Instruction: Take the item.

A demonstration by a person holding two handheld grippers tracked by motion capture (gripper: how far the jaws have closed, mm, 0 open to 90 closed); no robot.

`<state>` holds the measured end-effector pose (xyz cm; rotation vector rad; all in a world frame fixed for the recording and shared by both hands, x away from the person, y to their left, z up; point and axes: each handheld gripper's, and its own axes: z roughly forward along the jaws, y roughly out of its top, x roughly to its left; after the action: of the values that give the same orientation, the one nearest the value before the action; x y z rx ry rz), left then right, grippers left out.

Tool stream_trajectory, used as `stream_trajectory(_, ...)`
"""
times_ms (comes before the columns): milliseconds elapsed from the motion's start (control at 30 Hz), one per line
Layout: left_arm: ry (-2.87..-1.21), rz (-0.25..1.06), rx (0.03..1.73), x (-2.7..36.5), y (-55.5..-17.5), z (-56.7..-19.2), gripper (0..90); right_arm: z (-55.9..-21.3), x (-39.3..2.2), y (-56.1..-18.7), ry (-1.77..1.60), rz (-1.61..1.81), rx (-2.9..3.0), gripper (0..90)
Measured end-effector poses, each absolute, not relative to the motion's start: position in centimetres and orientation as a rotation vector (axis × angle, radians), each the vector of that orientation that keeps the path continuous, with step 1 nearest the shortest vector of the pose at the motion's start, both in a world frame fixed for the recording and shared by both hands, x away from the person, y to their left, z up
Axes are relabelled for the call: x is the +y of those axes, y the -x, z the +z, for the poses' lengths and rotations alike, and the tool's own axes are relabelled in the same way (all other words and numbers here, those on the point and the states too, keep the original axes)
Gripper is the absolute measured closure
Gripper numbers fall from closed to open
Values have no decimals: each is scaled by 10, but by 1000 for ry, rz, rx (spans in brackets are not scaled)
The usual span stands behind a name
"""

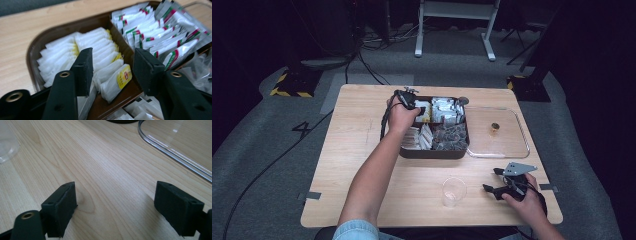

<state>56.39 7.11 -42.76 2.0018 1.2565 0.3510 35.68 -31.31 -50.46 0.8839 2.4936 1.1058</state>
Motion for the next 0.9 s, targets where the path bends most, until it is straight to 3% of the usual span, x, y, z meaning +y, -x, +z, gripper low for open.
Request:
stream_trajectory(233,-2048,273,1301,66,-569,-440,617,-505,-313,-357,-884,1106,2494,184)
stream_trajectory(467,-2065,273,1303,64,-573,-443,638,-505,-313,-357,-884,1106,2494,184)
stream_trajectory(633,-2076,252,1342,61,-577,-447,712,-505,-313,-357,-884,1106,2494,184)
stream_trajectory(900,-2101,251,1353,59,-579,-453,712,-505,-313,-357,-884,1106,2494,184)
